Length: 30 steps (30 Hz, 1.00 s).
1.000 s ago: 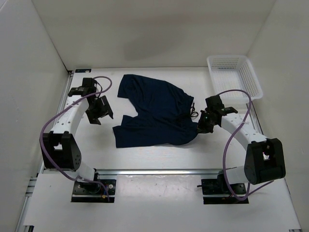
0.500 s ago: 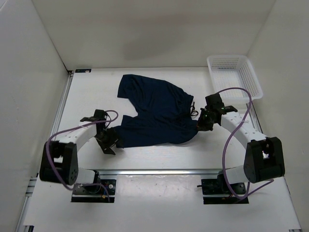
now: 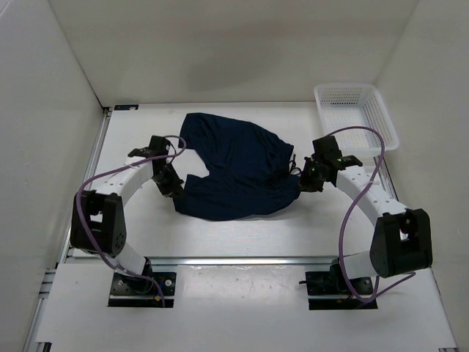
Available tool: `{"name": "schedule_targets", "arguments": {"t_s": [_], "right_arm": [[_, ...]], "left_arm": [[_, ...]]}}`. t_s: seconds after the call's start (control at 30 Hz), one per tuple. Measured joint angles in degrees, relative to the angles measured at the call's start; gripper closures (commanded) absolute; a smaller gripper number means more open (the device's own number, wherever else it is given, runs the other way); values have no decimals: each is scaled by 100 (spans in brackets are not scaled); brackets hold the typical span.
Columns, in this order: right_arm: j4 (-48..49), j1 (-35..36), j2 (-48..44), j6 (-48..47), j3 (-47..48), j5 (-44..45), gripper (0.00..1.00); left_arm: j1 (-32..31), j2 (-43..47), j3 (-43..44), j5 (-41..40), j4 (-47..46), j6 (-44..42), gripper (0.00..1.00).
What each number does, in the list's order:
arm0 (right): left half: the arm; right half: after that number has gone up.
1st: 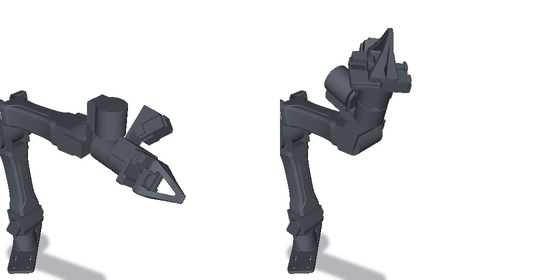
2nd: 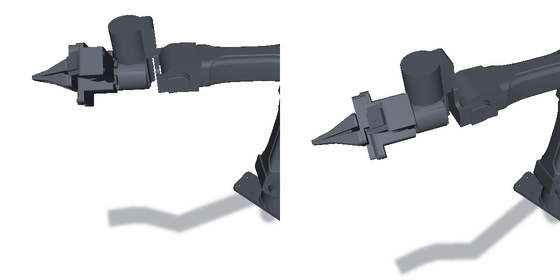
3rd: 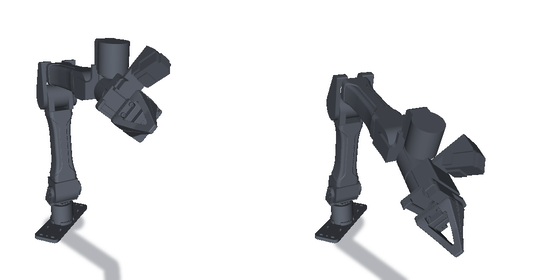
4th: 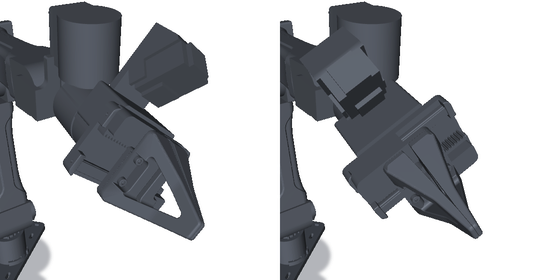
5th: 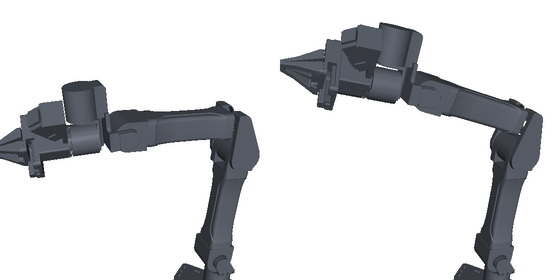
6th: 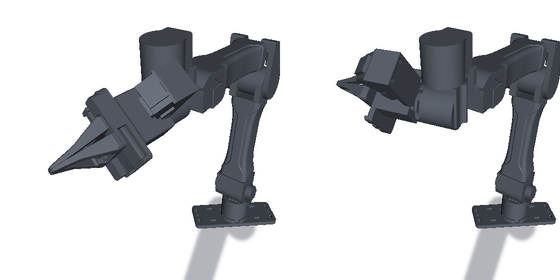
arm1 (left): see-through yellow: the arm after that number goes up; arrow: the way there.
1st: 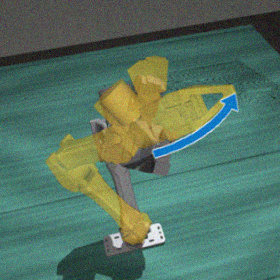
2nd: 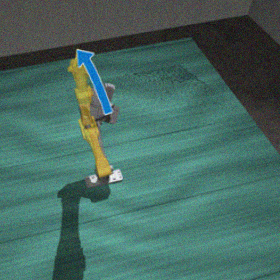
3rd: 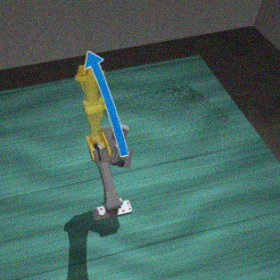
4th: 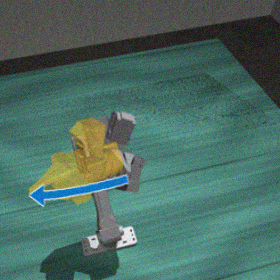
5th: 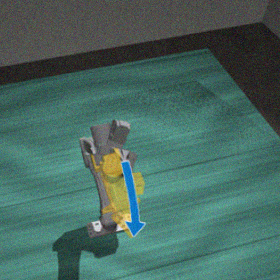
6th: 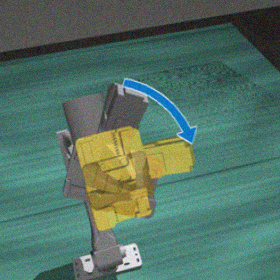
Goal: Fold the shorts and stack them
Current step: Flatten the shorts out
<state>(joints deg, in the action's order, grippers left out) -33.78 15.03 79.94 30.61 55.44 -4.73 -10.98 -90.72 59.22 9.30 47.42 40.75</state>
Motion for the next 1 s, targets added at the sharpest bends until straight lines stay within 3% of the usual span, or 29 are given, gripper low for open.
{"name": "schedule_targets", "arguments": {"t_s": [0.2,0.4,0.5,0.53,0.57,0.73,0.93,1.0], "right_arm": [[-44,0,55,-24,291,0,100],[-68,0,474,-74,702,-2,100],[-79,0,509,-90,713,-7,100],[-74,0,509,-94,713,-13,100],[-74,0,509,-107,713,-15,100],[-70,0,509,-144,682,-48,100],[-74,0,485,-173,599,-63,100],[-74,0,481,-177,575,-66,100]], "left_arm": [[-13,195,1338,-306,560,-210,90],[-59,-944,2785,-597,761,-415,88],[-138,-986,2387,-671,793,-518,34],[-155,-866,2090,-675,745,-542,7],[-173,-671,1692,-658,767,-507,0],[-236,520,-107,-420,758,-264,5],[-363,782,-1058,-264,396,48,37],[-389,586,-1078,-245,181,96,41]]}}
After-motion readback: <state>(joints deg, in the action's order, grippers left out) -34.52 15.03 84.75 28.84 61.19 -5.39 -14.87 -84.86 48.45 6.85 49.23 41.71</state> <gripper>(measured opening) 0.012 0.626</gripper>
